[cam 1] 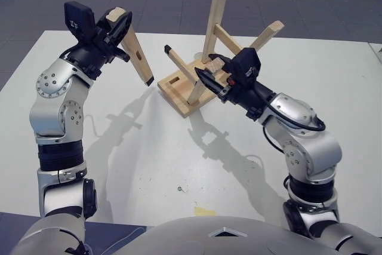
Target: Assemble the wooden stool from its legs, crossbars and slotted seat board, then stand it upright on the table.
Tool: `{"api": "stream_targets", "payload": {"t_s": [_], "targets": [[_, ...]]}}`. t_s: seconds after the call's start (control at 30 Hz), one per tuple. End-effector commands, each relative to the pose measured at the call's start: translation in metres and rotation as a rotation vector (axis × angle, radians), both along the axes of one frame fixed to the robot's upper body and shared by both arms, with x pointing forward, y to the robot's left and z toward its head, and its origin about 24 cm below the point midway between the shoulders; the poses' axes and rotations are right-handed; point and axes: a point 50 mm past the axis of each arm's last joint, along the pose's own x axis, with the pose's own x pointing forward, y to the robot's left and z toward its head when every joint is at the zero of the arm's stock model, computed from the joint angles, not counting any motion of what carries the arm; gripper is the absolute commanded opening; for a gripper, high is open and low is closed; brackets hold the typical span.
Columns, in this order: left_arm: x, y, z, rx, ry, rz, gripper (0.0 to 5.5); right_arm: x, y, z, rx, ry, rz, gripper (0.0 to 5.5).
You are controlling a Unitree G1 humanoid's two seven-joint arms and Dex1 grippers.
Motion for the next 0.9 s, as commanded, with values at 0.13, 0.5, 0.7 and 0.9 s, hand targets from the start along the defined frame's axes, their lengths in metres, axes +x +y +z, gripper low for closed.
{"api": "stream_targets", "payload": {"t_s": [0.13,0.5,0.7,0.9], "targets": [[0.003,-0.015,0.002,-0.042,0.081,-0.047,1.02,-0.004,-0.029,0.004,-0.262,-0.074,0.149,2.11],[0.003,-0.025,-0.004,-0.104,0.171,-0.094,1.02,0.008,-0.045,0.027,0.237,0.229,0.067,2.05],[0.008,-0.022,0.012,-0.158,0.126,-0.071,1.02,-0.007,-0.045,0.018,0.081,0.26,0.112,2.05],[0.006,-0.026,0.008,-0.145,0.138,-0.088,1.02,-0.018,-0.04,0.001,-0.009,0.247,0.15,2.05]]}}
